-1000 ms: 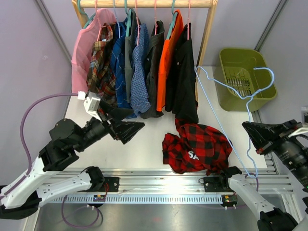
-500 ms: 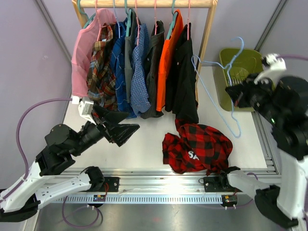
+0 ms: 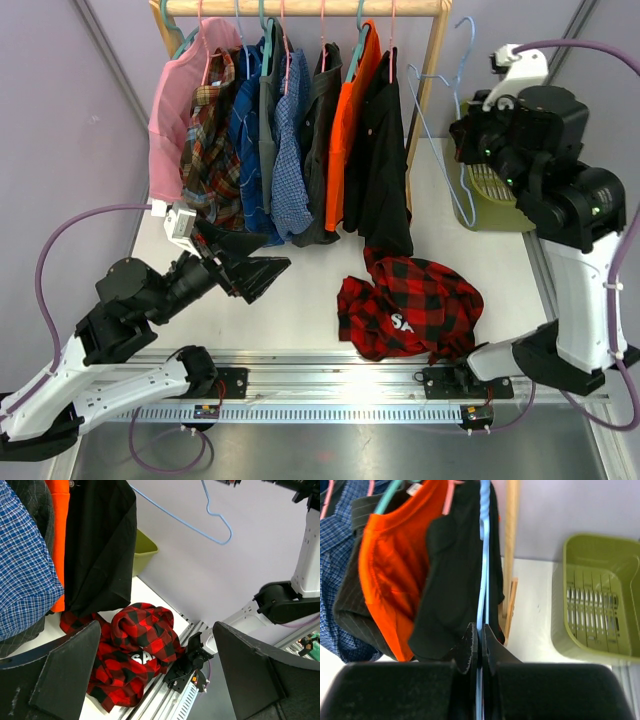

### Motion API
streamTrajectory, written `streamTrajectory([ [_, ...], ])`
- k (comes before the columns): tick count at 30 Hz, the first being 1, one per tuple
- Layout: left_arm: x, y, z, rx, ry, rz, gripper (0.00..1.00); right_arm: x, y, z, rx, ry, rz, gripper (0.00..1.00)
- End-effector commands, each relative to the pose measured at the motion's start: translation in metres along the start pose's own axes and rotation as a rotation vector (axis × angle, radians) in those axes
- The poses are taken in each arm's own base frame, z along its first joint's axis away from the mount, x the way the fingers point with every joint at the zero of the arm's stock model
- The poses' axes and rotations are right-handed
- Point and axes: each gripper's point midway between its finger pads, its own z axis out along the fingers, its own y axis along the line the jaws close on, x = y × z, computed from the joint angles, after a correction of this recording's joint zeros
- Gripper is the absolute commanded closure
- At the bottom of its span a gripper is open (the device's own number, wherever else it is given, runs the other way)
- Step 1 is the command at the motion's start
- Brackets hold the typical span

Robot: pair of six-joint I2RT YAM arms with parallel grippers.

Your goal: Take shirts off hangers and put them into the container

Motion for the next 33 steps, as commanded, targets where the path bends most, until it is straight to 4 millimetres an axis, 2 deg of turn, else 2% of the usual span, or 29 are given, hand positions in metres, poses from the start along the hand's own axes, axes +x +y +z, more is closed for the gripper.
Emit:
streamTrajectory([
  [1,-0.003,0.001,0.001,-0.008,-0.019,-0.006,0.01,-0.012,0.004,0.015,0.096,-0.033,-0.089,1.00],
  [2,-0.002,0.002,0.001,-0.011,-0.017,-0.006,0.01,-0.012,0.013,0.016,0.081,-0.035,-0.102,1.00],
  [8,-0.003,0.007,-0.009,-0.032,-0.031,-0.001,0.01,-0.015,0.026,0.042,0.129,-0.035,-0.122,1.00],
  [12,-0.002,0.010,-0.015,-0.040,-0.037,-0.003,0.01,-0.026,0.018,0.053,0.225,-0.079,-0.138,1.00],
  [14,0.000,0.012,-0.017,-0.044,-0.038,-0.005,0.01,-0.026,0.021,0.064,0.242,-0.079,-0.156,1.00],
  [15,0.000,0.014,-0.019,-0.050,-0.039,-0.006,0.01,-0.034,0.021,0.063,0.255,-0.102,-0.148,1.00],
  [23,0.005,0.017,-0.027,-0.047,-0.050,-0.030,0.01,-0.046,0.033,0.095,0.282,-0.161,-0.160,1.00],
  [33,0.008,0.020,-0.039,-0.051,-0.064,-0.055,0.01,-0.021,0.047,0.136,0.264,-0.122,-0.135,1.00],
])
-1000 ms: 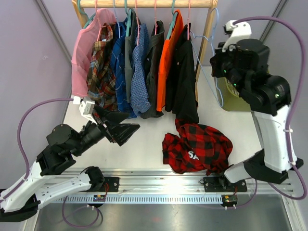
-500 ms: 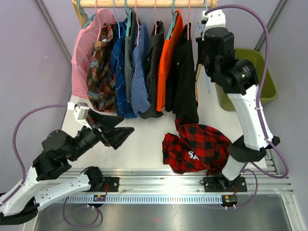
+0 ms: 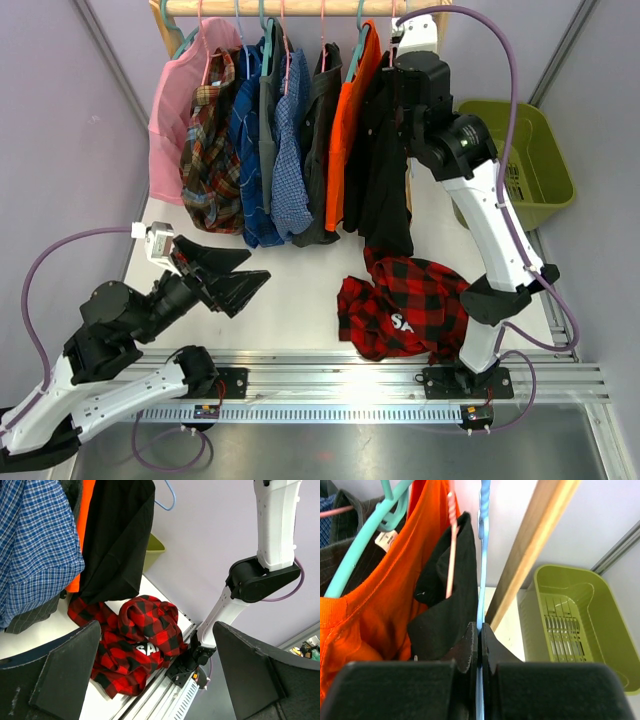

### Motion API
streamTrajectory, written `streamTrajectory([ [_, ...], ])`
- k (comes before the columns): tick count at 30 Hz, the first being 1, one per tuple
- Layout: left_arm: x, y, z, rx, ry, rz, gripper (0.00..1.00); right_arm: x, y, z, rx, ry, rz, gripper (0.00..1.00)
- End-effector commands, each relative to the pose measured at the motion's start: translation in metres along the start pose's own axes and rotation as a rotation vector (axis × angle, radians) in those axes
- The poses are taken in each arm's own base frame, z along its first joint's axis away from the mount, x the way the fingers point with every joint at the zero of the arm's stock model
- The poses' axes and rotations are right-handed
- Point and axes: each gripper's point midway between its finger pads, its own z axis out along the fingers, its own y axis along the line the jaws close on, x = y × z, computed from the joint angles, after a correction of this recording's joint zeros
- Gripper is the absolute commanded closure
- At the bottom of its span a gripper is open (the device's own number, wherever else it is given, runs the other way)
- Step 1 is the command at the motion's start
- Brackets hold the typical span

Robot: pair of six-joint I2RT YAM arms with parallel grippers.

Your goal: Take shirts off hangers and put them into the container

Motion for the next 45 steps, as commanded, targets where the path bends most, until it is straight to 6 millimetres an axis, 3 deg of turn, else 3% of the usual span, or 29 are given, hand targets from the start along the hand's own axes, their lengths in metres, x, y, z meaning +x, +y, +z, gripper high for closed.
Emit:
streamTrajectory([
  [1,-0.005,0.002,-0.006,-0.008,-0.033,-0.021,0.01,-0.010,0.001,0.008,0.019,-0.049,0.076,1.00],
  [3,-0.005,0.003,-0.008,-0.007,-0.037,-0.026,0.01,-0.005,0.002,0.013,0.016,-0.041,0.092,1.00],
  [10,0.001,0.005,-0.010,-0.009,-0.034,-0.043,0.01,0.020,-0.025,0.030,0.034,0.009,0.180,1.00],
  [16,0.002,0.007,-0.009,-0.011,-0.034,-0.044,0.01,0.039,-0.038,0.026,-0.001,0.057,0.211,1.00],
  [20,0.006,0.008,-0.007,-0.014,-0.029,-0.044,0.01,0.042,-0.038,0.010,-0.056,0.059,0.226,1.00],
  [33,0.012,0.012,-0.005,-0.013,-0.034,-0.056,0.01,0.027,-0.029,-0.026,-0.224,0.037,0.226,1.00],
  [37,0.013,0.013,-0.006,-0.014,-0.037,-0.053,0.01,0.023,-0.022,-0.023,-0.262,0.039,0.210,1.00],
  [45,0.009,0.015,-0.010,-0.022,-0.050,-0.045,0.01,0.001,-0.010,0.010,-0.249,0.023,0.159,1.00],
])
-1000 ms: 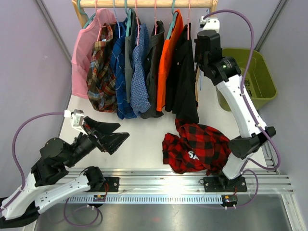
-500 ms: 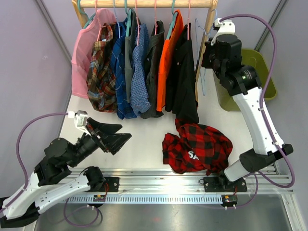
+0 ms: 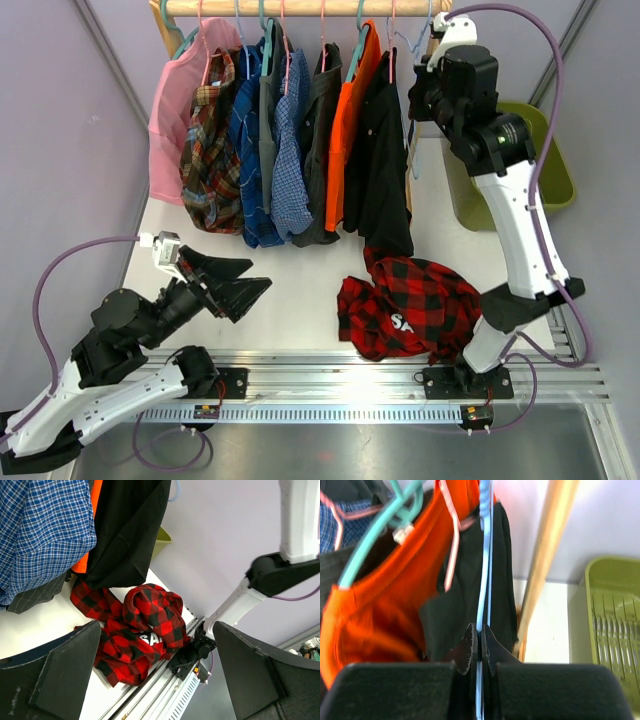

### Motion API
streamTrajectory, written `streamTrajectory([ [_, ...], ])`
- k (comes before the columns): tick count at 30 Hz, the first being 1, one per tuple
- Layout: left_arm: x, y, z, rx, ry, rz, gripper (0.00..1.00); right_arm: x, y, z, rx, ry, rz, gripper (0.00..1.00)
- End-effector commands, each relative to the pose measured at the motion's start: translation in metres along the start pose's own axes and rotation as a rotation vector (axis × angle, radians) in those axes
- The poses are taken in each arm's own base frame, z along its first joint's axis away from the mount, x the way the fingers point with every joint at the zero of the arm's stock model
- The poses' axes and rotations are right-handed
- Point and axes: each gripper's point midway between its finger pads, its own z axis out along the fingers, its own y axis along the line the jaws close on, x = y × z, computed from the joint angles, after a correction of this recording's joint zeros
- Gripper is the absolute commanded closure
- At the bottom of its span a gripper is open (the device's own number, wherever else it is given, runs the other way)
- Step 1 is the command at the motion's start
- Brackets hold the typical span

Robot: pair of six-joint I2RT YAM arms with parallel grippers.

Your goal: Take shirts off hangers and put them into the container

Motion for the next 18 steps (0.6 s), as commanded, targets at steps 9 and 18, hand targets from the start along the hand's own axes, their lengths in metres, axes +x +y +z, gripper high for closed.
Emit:
streamTrajectory([
  [9,-0.017,0.001,-0.007,-0.009,-0.076,0.012,0.01,-0.014,0.002,0.038,0.037,-0.034,-0.059,1.00],
  [18,-0.016,0.005,-0.010,-0.024,-0.076,0.019,0.01,-0.030,-0.015,0.044,0.113,-0.098,-0.039,1.00],
])
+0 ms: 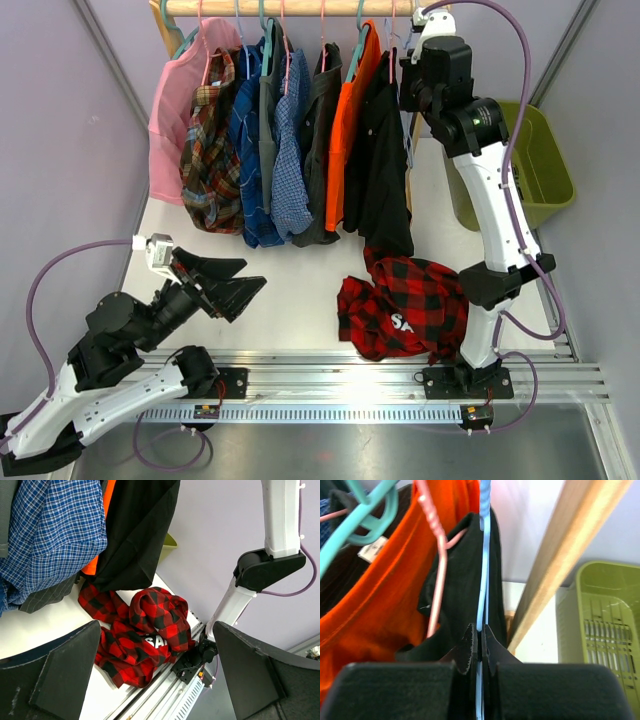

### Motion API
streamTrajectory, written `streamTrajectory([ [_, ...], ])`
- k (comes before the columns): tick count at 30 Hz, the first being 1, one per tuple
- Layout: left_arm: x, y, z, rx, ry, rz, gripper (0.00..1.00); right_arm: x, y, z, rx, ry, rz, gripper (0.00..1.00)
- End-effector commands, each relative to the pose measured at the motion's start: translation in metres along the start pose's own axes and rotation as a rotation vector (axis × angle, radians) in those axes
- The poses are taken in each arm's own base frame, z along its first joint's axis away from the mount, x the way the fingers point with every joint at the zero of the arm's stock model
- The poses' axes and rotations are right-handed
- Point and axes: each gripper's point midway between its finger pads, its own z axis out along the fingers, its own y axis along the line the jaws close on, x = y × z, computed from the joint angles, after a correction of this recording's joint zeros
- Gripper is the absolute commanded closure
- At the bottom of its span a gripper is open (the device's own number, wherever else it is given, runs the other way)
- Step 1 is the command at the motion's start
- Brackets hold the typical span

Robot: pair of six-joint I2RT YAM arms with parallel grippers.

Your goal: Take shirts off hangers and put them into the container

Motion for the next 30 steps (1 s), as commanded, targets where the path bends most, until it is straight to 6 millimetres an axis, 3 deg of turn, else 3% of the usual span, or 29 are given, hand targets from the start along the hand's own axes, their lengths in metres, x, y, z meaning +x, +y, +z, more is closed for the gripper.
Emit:
streamTrajectory([
  [1,-0.011,-0.001,-0.003,0.003,-0.049,0.010,0.01,-0.038,-0.020,-0.009,0.066,-0.125,0.031,1.00],
  [4,-0.011,-0.001,-0.003,0.001,-0.050,0.007,0.01,-0.039,-0.033,-0.008,0.108,-0.133,0.037,1.00],
  [9,-0.010,-0.001,-0.001,0.002,-0.043,0.002,0.01,-0.026,-0.048,0.004,0.126,-0.089,0.048,1.00],
  [14,-0.011,-0.003,0.001,0.003,-0.041,0.001,0.01,-0.005,-0.040,0.017,0.077,-0.027,0.047,1.00],
  [23,-0.010,-0.003,0.003,0.002,-0.037,-0.003,0.01,0.015,-0.025,0.015,-0.006,0.035,0.053,1.00],
  [29,-0.009,-0.003,0.004,0.004,-0.034,-0.006,0.01,0.014,-0.025,0.004,-0.019,0.027,0.055,1.00],
  [30,-0.008,-0.002,0.004,0.001,-0.033,-0.005,0.01,0.013,-0.027,0.002,-0.014,0.024,0.054,0.96],
])
